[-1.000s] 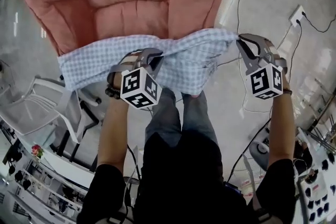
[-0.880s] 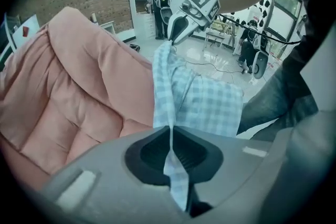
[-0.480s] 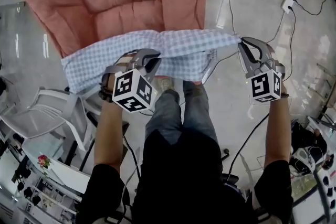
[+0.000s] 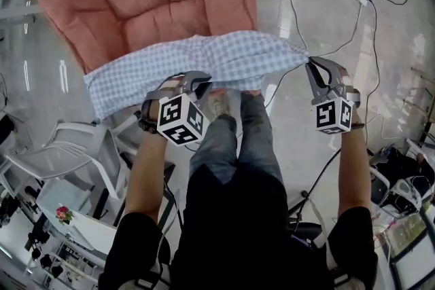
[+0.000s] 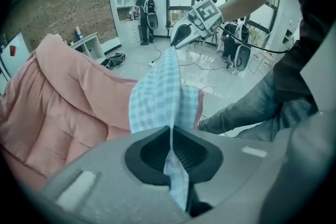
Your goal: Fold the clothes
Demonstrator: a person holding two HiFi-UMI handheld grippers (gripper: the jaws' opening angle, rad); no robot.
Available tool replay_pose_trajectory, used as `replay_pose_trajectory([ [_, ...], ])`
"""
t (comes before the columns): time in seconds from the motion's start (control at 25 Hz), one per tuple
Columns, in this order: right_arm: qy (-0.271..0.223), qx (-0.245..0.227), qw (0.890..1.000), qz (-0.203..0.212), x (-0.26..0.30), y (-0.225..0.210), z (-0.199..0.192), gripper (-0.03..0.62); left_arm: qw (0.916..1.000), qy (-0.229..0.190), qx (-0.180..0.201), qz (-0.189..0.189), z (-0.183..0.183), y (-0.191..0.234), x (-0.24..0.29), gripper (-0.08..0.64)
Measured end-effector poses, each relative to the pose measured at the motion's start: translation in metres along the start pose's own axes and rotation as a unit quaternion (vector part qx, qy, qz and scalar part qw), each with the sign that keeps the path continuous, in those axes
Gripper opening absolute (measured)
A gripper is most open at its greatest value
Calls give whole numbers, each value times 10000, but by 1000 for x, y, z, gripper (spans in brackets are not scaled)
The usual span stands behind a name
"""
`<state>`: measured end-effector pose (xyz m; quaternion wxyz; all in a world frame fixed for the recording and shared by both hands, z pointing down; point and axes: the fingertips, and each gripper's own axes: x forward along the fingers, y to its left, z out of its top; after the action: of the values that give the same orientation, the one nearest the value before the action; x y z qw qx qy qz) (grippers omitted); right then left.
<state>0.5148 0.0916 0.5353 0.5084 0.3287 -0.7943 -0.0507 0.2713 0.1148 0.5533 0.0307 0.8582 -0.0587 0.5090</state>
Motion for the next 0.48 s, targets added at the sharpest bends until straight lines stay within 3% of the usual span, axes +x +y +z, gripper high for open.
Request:
replay_pose_trajectory([
  [0.48,432,217,9987,166,14,75,-47,38,9999,167,32,12,-12,-40,13,25],
])
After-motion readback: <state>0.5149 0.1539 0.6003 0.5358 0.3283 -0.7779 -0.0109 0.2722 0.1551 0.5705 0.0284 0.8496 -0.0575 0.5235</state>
